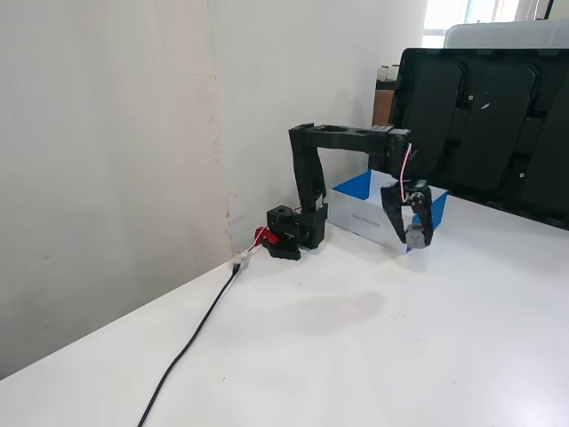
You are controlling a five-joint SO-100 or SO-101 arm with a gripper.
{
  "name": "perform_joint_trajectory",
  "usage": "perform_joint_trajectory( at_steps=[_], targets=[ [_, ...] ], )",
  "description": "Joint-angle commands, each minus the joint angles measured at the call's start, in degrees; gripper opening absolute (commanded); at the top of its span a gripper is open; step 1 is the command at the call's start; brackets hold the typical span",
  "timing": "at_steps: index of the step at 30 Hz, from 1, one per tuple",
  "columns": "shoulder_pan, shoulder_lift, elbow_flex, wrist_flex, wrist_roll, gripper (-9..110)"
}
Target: Pick the gray block and keep it in the box.
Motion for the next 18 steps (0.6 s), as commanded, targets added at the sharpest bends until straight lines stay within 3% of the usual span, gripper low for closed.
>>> perform_joint_trajectory(
  at_steps=[1,5,12,18],
  targets=[
    [-3.2,13.8,-4.4,2.5,-0.3,0],
    [-10.8,29.2,-0.7,3.8,0.0,0],
    [-26.5,37.6,-0.4,4.0,0.1,0],
    [-44.1,53.7,14.2,-4.1,0.0,0]
  ],
)
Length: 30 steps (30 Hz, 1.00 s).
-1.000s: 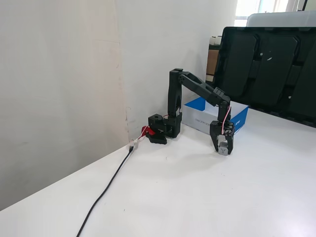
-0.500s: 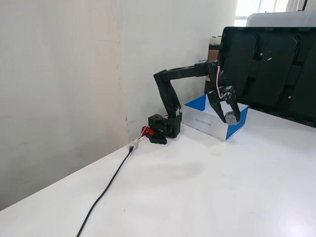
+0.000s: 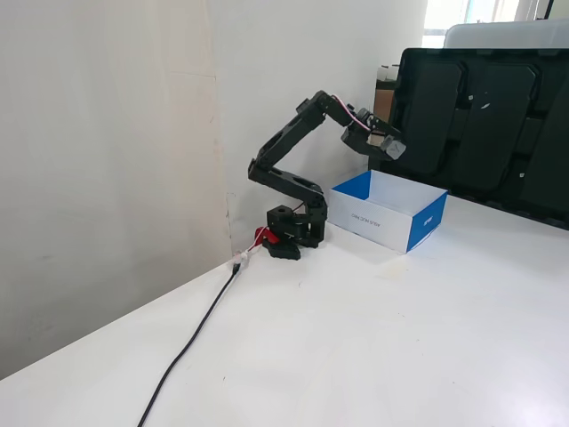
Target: Pick the gray block and keep it in the box.
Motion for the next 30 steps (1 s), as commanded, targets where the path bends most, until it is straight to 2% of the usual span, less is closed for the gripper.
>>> perform_joint_trajectory(
  at_steps=[1,3,6,12,19,22,23,30],
  targets=[
    [-5.9,2.8,1.2,-2.2,0.0,0],
    [-8.4,4.0,4.0,-2.8,0.2,0],
    [-9.4,4.4,7.6,-3.9,0.6,25],
    [-7.7,4.7,10.9,-5.5,0.7,27],
    [12.2,8.5,13.4,-4.4,-0.2,17],
    [21.7,14.0,17.8,-4.1,-1.0,2],
    [24.0,15.4,18.8,-3.6,-1.2,0],
    [37.9,37.7,32.9,-4.2,-10.4,0]
  ],
)
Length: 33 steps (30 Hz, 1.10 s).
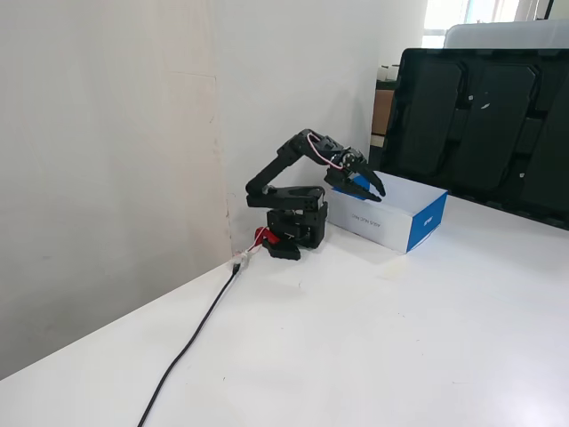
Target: Pick the gray block and keep it in the box.
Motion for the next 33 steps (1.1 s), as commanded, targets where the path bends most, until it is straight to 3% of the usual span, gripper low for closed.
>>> perform_joint_trajectory(
  at_steps=[1,7,15,33],
  targets=[
    [5.4,5.5,2.2,-0.7,-2.6,0],
    [14.1,15.6,12.5,-2.7,-7.9,0],
    [19.0,16.6,24.0,-10.4,-8.2,0],
    [20.1,16.7,36.7,-19.0,-7.3,0]
  ],
)
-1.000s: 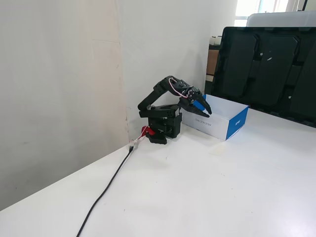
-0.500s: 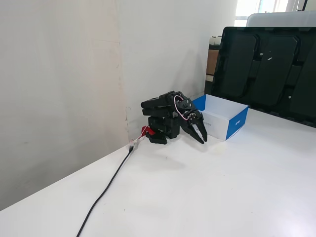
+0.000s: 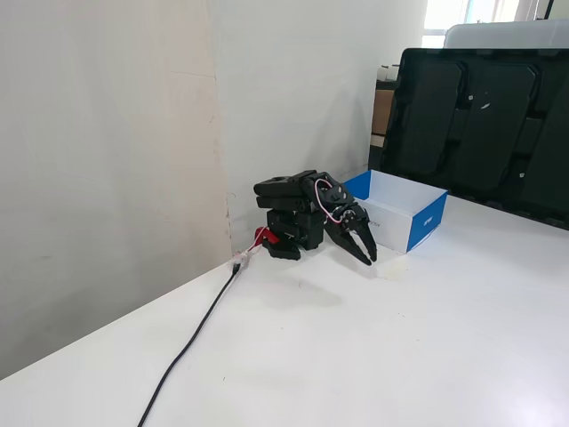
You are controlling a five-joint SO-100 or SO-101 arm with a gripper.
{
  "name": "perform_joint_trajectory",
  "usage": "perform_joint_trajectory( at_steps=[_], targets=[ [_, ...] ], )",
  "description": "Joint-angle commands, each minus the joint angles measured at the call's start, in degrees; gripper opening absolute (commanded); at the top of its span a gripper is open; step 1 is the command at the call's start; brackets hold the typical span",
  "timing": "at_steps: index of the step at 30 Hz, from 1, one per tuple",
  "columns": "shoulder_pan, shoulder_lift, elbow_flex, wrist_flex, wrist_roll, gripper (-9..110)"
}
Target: Pick the gray block and keep it in the box.
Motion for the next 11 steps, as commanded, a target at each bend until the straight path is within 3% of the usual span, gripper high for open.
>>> perform_joint_trajectory(
  at_steps=[1,11],
  targets=[
    [0.4,9.8,0.7,-1.2,0.6,0],
    [0.2,9.8,0.7,-1.2,0.5,0]
  ],
)
